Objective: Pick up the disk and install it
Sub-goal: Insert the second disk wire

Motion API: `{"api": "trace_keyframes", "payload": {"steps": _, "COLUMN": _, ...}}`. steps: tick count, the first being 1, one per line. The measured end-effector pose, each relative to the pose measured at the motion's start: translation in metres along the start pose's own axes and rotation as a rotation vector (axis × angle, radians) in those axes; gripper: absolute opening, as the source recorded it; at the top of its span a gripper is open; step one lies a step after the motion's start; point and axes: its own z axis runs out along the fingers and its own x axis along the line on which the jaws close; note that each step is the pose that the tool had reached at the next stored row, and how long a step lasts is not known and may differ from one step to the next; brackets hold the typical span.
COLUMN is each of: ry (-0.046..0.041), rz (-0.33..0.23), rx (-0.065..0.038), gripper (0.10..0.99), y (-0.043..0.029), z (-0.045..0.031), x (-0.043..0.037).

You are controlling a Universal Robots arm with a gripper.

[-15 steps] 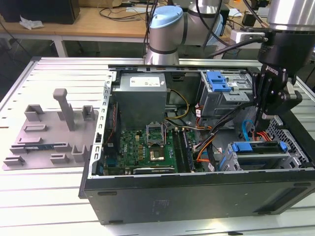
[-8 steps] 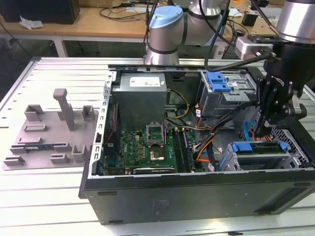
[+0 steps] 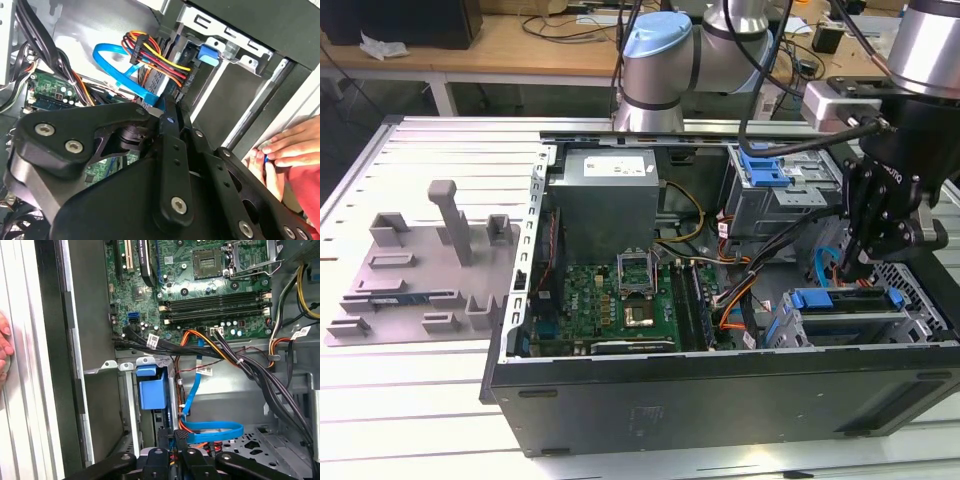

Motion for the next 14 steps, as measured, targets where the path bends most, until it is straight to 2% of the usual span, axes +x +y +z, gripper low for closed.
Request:
{"api": "trace_keyframes", "payload": {"steps": 1, "ry": -0.0032, "rz": -0.005, "rx": 0.000, "gripper": 0.161, "y": 0.0000, "z": 0.0002, "x": 0.0000}}
{"api": "trace_keyframes", "payload": {"steps": 4, "ry": -0.0221, "rz": -0.020, "rx": 0.000, "gripper": 0.161, "y": -0.0002, "z": 0.0006, "x": 0.0001}}
{"api": "trace_keyframes", "payload": {"steps": 5, "ry": -0.0383, "rz": -0.025, "rx": 0.000, "gripper": 0.161, "y": -0.0007, "z": 0.0007, "x": 0.0003}}
{"api": "trace_keyframes", "payload": {"steps": 6, "ry": -0.0502, "rz": -0.027, "rx": -0.001, "gripper": 0.161, "y": -0.0010, "z": 0.0008, "x": 0.0008}}
{"api": "trace_keyframes", "payload": {"steps": 7, "ry": -0.0566, "rz": -0.028, "rx": -0.001, "gripper": 0.161, "y": -0.0012, "z": 0.0010, "x": 0.0013}}
{"api": "trace_keyframes", "payload": {"steps": 9, "ry": -0.0688, "rz": -0.031, "rx": -0.002, "gripper": 0.161, "y": -0.0018, "z": 0.0019, "x": 0.0044}}
{"api": "trace_keyframes", "payload": {"steps": 14, "ry": -0.0876, "rz": -0.032, "rx": -0.004, "gripper": 0.161, "y": -0.0032, "z": 0.0035, "x": 0.0114}}
